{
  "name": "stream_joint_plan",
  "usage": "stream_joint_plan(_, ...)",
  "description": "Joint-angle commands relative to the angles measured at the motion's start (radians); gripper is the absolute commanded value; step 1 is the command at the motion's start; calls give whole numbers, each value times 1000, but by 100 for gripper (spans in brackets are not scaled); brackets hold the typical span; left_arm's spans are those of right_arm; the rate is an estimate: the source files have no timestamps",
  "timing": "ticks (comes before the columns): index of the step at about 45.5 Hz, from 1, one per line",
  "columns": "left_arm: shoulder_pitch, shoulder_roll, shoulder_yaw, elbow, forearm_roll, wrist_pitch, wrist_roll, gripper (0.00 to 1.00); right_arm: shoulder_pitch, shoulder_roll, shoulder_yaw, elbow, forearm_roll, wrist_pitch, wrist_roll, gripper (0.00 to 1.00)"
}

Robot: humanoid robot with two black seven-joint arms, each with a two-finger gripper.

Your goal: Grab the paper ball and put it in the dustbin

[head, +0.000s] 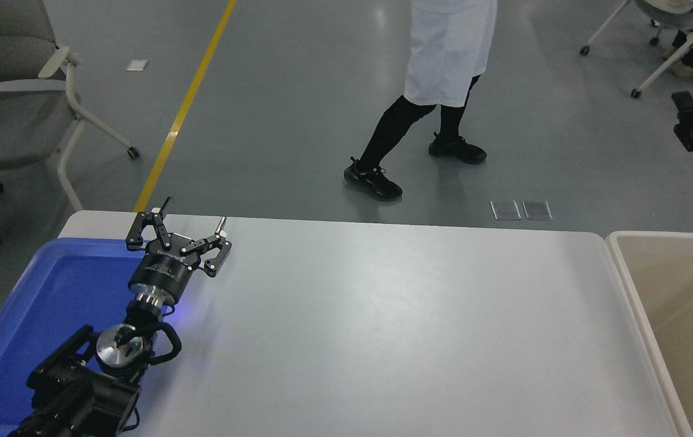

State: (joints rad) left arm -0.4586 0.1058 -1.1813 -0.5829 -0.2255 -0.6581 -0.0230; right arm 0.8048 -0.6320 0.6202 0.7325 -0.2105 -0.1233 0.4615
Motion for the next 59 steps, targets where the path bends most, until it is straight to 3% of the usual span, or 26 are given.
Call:
stream_joint_plan(1,0,0,0,0,0,0,0,99,-208,139,191,5,-27,10,80,100)
stream_joint_plan(14,0,0,0,0,0,0,0,99,-323,291,343,56,-30,53,80,100)
stream_joint_plan(59,0,0,0,0,0,0,0,99,-371,380,449,-18,-9,261,85,100)
